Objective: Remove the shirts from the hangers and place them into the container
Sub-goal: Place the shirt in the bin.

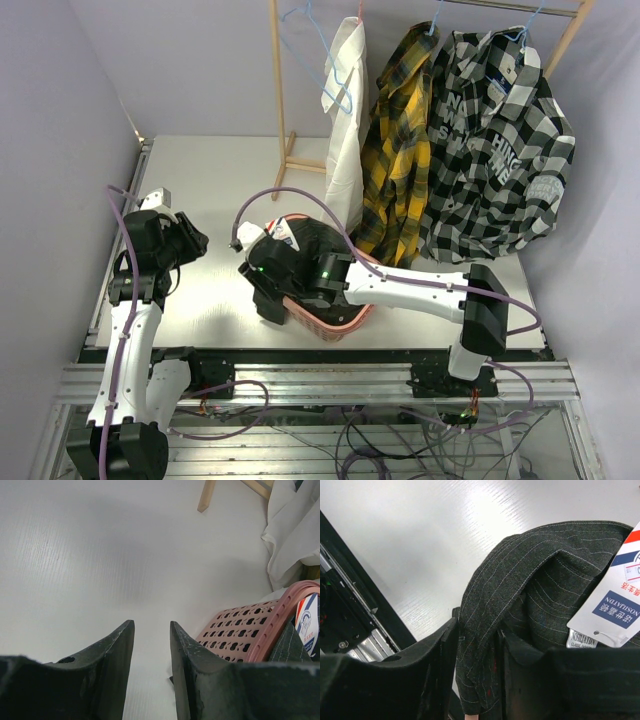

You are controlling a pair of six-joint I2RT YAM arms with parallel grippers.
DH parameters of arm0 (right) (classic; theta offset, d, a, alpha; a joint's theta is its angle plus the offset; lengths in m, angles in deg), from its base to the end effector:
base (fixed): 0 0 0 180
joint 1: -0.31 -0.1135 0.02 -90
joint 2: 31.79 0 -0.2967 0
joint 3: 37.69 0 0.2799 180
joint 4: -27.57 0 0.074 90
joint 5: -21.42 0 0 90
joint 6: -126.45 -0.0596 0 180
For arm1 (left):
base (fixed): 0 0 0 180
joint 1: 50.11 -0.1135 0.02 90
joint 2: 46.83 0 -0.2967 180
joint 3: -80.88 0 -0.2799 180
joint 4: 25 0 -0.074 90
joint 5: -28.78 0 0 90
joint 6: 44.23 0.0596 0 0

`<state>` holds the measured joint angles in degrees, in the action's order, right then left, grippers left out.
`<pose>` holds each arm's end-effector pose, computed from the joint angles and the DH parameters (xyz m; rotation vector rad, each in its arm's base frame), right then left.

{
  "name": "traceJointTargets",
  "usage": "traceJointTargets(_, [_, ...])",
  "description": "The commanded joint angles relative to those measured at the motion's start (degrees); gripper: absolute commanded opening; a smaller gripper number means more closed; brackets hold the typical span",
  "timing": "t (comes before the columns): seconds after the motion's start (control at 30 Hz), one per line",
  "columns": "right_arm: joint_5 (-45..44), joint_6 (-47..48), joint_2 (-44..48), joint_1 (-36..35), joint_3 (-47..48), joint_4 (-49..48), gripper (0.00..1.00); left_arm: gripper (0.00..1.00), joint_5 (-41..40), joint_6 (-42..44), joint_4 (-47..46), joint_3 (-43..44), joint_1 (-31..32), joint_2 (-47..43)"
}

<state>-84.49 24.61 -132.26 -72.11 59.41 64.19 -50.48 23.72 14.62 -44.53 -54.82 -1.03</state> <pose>0.1527 0.4278 0.3044 -1.0200 2.0404 0.4763 0.2038 0.0056 0.3010 -0.3802 2.0869 -0.3781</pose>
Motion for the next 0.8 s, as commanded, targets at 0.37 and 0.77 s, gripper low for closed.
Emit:
traceJointTargets(0.37, [3.95,-0.64,2.94,1.45,-1.57,-2.75,0.15,0.46,1.0,0.59,-0.96,-0.2,0.43,-0.45])
traceJointTargets(0.77, [1.13,-2.55,5.22,2.77,-2.41,-4.24,0.0,0.46,1.07,0.6,-0.88,-0.2,0.44,-0.28])
